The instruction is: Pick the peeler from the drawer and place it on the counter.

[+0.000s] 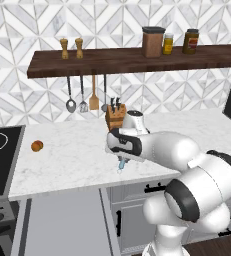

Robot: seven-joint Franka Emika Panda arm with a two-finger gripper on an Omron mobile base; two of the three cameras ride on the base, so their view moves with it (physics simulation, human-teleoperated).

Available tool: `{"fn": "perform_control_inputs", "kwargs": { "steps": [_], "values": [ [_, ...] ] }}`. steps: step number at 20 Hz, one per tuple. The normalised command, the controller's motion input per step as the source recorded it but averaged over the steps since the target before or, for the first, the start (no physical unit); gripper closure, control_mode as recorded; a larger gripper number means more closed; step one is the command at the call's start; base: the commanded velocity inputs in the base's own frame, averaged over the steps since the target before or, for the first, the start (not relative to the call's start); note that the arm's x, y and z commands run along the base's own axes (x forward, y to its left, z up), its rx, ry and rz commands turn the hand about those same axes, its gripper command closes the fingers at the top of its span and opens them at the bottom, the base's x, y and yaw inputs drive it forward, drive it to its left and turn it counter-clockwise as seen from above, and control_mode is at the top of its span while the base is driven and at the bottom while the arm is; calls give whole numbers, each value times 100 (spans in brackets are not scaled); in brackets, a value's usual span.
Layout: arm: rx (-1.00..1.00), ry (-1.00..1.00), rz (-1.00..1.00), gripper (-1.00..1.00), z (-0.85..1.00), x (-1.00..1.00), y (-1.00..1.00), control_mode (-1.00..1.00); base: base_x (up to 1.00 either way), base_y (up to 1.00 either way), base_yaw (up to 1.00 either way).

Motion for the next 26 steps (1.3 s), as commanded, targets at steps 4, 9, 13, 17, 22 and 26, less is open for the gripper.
{"fn": "perform_control_inputs", "kwargs": {
  "steps": [4,9,13,17,22,26],
  "values": [
    [-2,0,0,100,-31,30,-17,-100,0,0,0],
    [-1,0,0,100,-33,31,-10,-100,0,0,0],
    [-1,0,0,-100,-30,28,-3,-100,0,0,0],
    [-1,0,0,-100,-19,34,0,-100,0,0,0],
    [0,0,0,-100,0,5,0,-100,0,0,0],
    [0,0,-1,-100,53,-34,-1,-100,0,0,0]
  ]
}}
